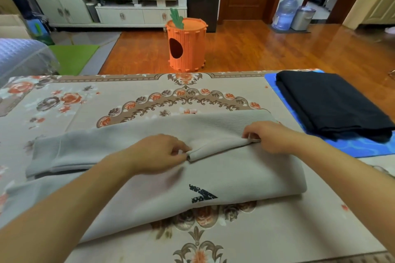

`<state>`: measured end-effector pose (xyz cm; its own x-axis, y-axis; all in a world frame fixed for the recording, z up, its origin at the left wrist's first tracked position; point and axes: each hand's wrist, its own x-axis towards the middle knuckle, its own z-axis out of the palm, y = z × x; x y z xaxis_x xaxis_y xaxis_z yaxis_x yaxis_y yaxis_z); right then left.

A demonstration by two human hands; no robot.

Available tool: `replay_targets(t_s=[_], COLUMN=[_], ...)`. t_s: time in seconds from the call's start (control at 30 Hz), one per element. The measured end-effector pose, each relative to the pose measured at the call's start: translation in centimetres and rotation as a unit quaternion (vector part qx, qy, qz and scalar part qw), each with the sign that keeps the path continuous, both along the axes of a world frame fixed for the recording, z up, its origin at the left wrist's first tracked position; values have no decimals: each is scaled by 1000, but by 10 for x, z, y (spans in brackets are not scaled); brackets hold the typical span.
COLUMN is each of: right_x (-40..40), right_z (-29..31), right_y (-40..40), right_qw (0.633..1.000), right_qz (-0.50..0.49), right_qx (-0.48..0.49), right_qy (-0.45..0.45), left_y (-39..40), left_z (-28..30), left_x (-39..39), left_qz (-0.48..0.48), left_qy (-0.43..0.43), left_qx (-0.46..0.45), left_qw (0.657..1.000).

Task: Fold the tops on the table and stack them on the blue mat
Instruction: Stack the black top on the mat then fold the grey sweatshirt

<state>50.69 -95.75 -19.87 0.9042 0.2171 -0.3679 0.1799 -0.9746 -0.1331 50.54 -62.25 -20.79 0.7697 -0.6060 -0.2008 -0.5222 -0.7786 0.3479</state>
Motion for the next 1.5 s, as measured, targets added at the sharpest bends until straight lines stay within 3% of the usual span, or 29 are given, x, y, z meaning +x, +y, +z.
replay_targets(t_s=[0.03,0.1,0.17,0.23,0.33,0.4,0.5,0.6,0.73,0.8,0.9,1.07,1.23,1.3,1.37,1.43,1.5], right_x=[1,14,36,55,57,53,56,48,39,48,51,37,38,36,27,7,-21], right_z=[8,22,26,12,-35,-59,-54,-48,-50,-34,-31,-70,-54,-39,-23,-21,-42], right_y=[2,11,24,37,37,27,27,27,15,25,64,85,94,121,158,192,211], right_qw=[1000,997,976,955,981,980,973,961,958,955,962,974,977,974,974,981,990], right_qz=[-12,-58,-113,-136,-149,-190,-229,-277,-284,-294,-218,-199,-204,-194,-128,-34,32], right_qx=[0,26,104,128,24,21,9,17,-20,-46,18,43,-7,-18,77,147,76], right_qy=[1,-35,-156,-232,-121,-58,-13,-20,17,-8,-167,-97,-64,-114,-171,-124,-114], left_y=[-5,-22,-42,-55,-54,-50,-52,-58,-50,-47,-50,-38,43,86,126,165,197], left_z=[4,3,-13,-37,-56,-58,-59,-55,-43,-42,-44,-40,-24,-23,-24,-25,-29], left_x=[6,19,22,19,17,16,12,13,25,26,21,6,-12,-26,-39,-45,-46], left_qz=[36,45,-1,-18,7,7,37,25,-17,-29,-11,49,259,265,241,235,226], left_qy=[10,-89,-177,-145,-111,-115,-127,-82,-65,-66,-66,-21,-64,-83,-119,-143,-154], left_qx=[-17,-9,-10,-43,-115,-114,-28,75,126,147,132,60,-12,20,71,110,141], left_qw=[999,995,984,988,987,987,991,994,990,987,989,997,964,960,961,955,951])
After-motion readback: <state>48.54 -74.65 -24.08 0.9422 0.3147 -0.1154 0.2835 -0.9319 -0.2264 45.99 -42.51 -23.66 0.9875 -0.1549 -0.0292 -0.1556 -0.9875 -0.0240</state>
